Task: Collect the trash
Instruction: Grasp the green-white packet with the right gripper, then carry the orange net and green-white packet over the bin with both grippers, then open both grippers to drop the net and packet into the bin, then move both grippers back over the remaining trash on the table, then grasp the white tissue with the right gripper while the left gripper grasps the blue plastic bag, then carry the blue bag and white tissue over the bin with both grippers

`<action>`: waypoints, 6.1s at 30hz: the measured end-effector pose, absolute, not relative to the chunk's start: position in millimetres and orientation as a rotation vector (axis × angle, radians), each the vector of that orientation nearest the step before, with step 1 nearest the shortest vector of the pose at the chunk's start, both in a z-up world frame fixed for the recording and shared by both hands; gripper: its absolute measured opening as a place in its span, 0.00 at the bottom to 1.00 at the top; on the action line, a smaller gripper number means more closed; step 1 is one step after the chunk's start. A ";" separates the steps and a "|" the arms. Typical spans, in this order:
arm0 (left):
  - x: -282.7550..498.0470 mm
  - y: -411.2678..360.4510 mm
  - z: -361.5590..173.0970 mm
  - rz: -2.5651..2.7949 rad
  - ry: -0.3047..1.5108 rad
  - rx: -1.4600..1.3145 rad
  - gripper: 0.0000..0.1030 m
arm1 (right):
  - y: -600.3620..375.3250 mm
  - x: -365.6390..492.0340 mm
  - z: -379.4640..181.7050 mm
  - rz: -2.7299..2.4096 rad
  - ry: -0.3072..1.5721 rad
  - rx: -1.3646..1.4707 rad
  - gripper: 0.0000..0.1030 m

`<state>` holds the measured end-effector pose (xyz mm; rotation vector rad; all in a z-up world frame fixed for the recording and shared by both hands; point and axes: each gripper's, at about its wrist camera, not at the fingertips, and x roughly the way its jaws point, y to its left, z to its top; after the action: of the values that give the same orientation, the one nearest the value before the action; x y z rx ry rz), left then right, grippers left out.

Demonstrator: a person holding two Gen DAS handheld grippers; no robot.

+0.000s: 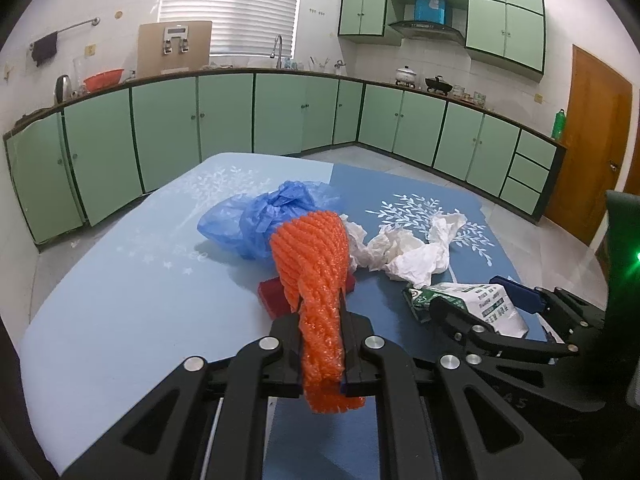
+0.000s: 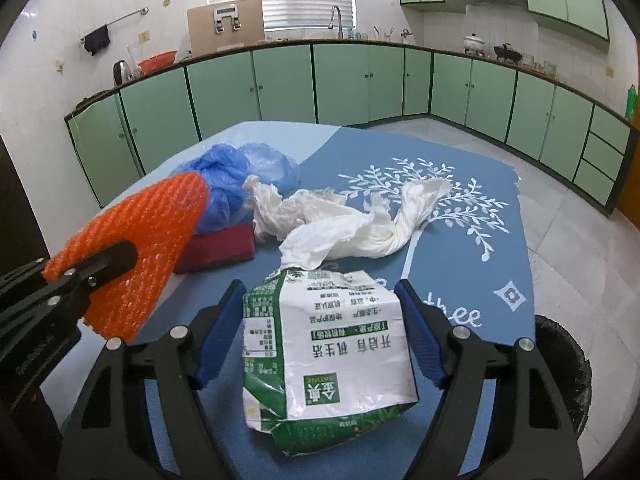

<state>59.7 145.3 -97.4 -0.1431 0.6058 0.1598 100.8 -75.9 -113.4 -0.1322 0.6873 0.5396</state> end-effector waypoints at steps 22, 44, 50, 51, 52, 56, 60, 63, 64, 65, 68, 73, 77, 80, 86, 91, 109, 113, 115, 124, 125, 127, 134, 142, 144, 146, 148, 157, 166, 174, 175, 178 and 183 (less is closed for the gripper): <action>60.3 106.6 -64.3 0.067 0.560 -0.113 0.10 | -133.3 76.2 -47.7 0.504 0.546 -0.060 0.71; 91.6 12.3 -35.6 -0.146 0.507 -0.064 0.10 | -253.6 77.8 -22.1 0.277 0.466 -0.008 0.71; 106.2 -32.0 -35.2 -0.234 0.500 -0.053 0.10 | -295.1 80.7 -28.0 0.199 0.465 0.004 0.71; 107.9 -38.7 -35.6 -0.246 0.500 -0.049 0.10 | -303.2 82.0 -30.2 0.182 0.467 0.004 0.71; 110.1 -45.4 -35.9 -0.258 0.500 -0.045 0.10 | -310.1 82.9 -32.4 0.168 0.469 0.005 0.71; 123.2 -71.6 -42.5 -0.308 0.513 -0.040 0.10 | -337.1 87.1 -42.5 0.115 0.480 0.007 0.71; 134.6 -95.9 -51.2 -0.341 0.525 -0.030 0.10 | -354.6 88.9 -52.4 0.082 0.486 0.004 0.71; 145.2 -111.2 -60.0 -0.364 0.543 -0.022 0.10 | -367.7 93.6 -61.5 0.064 0.497 0.007 0.71; 148.2 -115.3 -63.6 -0.372 0.550 -0.018 0.10 | -372.8 96.2 -64.7 0.057 0.502 0.008 0.71; 152.1 -121.8 -67.8 -0.380 0.559 -0.012 0.10 | -377.6 100.7 -69.6 0.051 0.511 0.013 0.71; 160.6 -136.9 -81.1 -0.406 0.588 -0.001 0.11 | -387.4 112.2 -82.4 0.045 0.535 0.018 0.71; 183.1 -152.5 -105.3 -0.433 0.665 -0.011 0.38 | -407.5 127.3 -110.2 -0.020 0.572 0.020 0.82; 186.0 -147.3 -109.4 -0.429 0.666 -0.021 0.42 | -420.8 127.7 -119.0 -0.061 0.586 0.040 0.85; 184.7 -141.4 -105.4 -0.418 0.651 -0.019 0.47 | -422.3 124.3 -119.2 -0.077 0.582 0.049 0.88; 175.1 -118.7 -88.8 -0.380 0.611 -0.041 0.57 | -413.6 121.6 -107.6 -0.063 0.567 0.064 0.90; 153.5 -85.3 -69.9 -0.326 0.566 -0.044 0.58 | -387.6 112.5 -92.6 -0.020 0.543 0.080 0.91; 94.7 73.0 -60.2 0.021 0.507 -0.056 0.59 | -231.3 106.3 -67.0 0.228 0.509 0.035 0.91; 91.0 100.1 -64.5 0.081 0.502 -0.058 0.59 | -203.1 110.2 -64.9 0.268 0.498 0.018 0.91; 88.1 111.5 -68.0 0.101 0.504 -0.061 0.59 | -187.7 113.6 -65.0 0.289 0.497 0.010 0.91; 94.5 151.7 -82.4 0.171 0.536 -0.077 0.59 | -134.8 137.9 -77.5 0.348 0.536 -0.026 0.91; 97.2 155.3 -84.7 0.178 0.541 -0.078 0.59 | -131.0 138.6 -80.5 0.353 0.541 -0.027 0.91; 100.8 160.1 -88.7 0.187 0.548 -0.078 0.59 | -120.5 143.0 -88.2 0.367 0.562 -0.027 0.91; 114.8 168.9 -103.3 0.205 0.584 -0.081 0.59 | -93.9 156.6 -111.1 0.384 0.618 -0.046 0.84; 125.8 176.6 -116.0 0.221 0.611 -0.111 0.58 | -78.1 167.4 -121.8 0.407 0.681 -0.065 0.79; 129.1 176.3 -118.0 0.217 0.615 -0.110 0.58 | -74.2 168.7 -124.3 0.408 0.697 -0.073 0.76; 131.2 175.1 -119.5 0.212 0.620 -0.105 0.58 | -72.1 169.9 -126.5 0.406 0.712 -0.080 0.74; 132.9 174.7 -120.1 0.210 0.623 -0.104 0.58 | -69.9 171.0 -129.4 0.410 0.734 -0.081 0.69; 137.8 177.8 -120.9 0.218 0.635 -0.115 0.58 | -61.3 178.3 -139.1 0.470 0.810 -0.086 0.39; 142.6 181.0 -115.4 0.237 0.621 -0.098 0.61 | -74.6 171.7 -129.4 0.488 0.762 -0.029 0.12; 161.4 182.6 -118.0 0.229 0.646 -0.104 0.52 | -83.2 177.4 -117.6 0.471 0.711 -0.042 0.08; 164.9 181.8 -119.4 0.225 0.656 -0.102 0.44 | -83.8 178.4 -116.8 0.471 0.708 -0.042 0.08; 172.1 182.7 -121.5 0.222 0.674 -0.105 0.20 | -85.5 180.4 -114.7 0.467 0.697 -0.049 0.07; 166.9 185.8 -118.5 0.243 0.642 -0.118 0.05 | -90.1 181.1 -106.8 0.462 0.669 -0.050 0.07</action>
<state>166.9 185.8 -118.5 -0.1178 0.6425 0.2427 181.1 -90.1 -106.8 -0.0504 0.6691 0.4623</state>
